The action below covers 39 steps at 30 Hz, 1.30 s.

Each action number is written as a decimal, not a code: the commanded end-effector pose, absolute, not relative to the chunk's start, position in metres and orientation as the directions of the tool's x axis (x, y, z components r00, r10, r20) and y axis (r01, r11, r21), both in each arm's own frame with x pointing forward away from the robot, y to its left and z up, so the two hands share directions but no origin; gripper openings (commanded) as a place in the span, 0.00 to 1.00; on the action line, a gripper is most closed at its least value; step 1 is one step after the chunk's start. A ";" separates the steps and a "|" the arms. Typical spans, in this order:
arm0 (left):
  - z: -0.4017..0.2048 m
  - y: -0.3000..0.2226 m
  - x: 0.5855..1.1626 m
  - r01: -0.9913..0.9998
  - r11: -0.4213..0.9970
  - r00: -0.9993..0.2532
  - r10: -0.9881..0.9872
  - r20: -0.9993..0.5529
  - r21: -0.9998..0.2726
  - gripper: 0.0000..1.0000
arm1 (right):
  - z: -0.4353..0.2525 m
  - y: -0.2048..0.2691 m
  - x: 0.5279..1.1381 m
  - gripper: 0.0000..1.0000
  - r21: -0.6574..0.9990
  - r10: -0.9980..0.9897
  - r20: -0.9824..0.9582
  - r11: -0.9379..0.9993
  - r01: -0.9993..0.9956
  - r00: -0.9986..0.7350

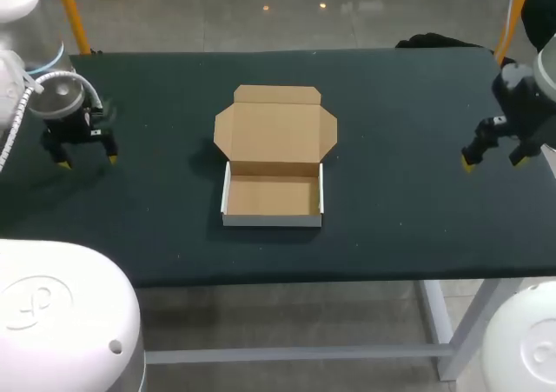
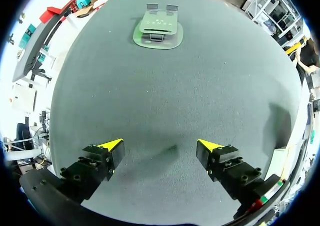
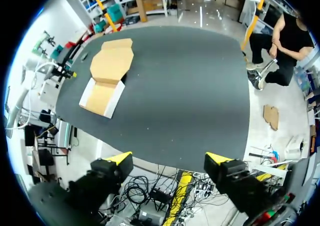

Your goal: Assemble the packaging by folding the flat box into shape, placing the metal phone stand inside, and closing the box properly

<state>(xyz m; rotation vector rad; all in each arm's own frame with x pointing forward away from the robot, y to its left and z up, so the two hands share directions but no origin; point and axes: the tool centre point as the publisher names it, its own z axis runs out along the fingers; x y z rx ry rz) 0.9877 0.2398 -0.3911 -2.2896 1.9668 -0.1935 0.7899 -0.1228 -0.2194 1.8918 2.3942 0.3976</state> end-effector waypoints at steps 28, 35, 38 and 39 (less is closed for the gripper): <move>-0.392 0.258 1.024 -0.987 -0.085 0.084 -0.996 0.019 -0.140 1.00 | -0.218 -0.123 0.789 1.00 0.237 0.964 0.108 0.212 0.948 -0.243; -0.394 0.259 1.031 -0.988 -0.073 0.072 -0.997 0.013 -0.135 1.00 | -0.218 -0.123 0.789 1.00 0.237 0.964 0.108 0.212 0.948 -0.243; -0.395 0.259 1.034 -0.989 -0.068 0.067 -0.998 0.013 -0.132 1.00 | -0.218 -0.123 0.789 1.00 0.237 0.964 0.108 0.212 0.948 -0.243; -0.395 0.259 1.035 -0.989 -0.066 0.065 -0.998 0.014 -0.130 1.00 | -0.218 -0.123 0.789 1.00 0.237 0.964 0.108 0.212 0.948 -0.243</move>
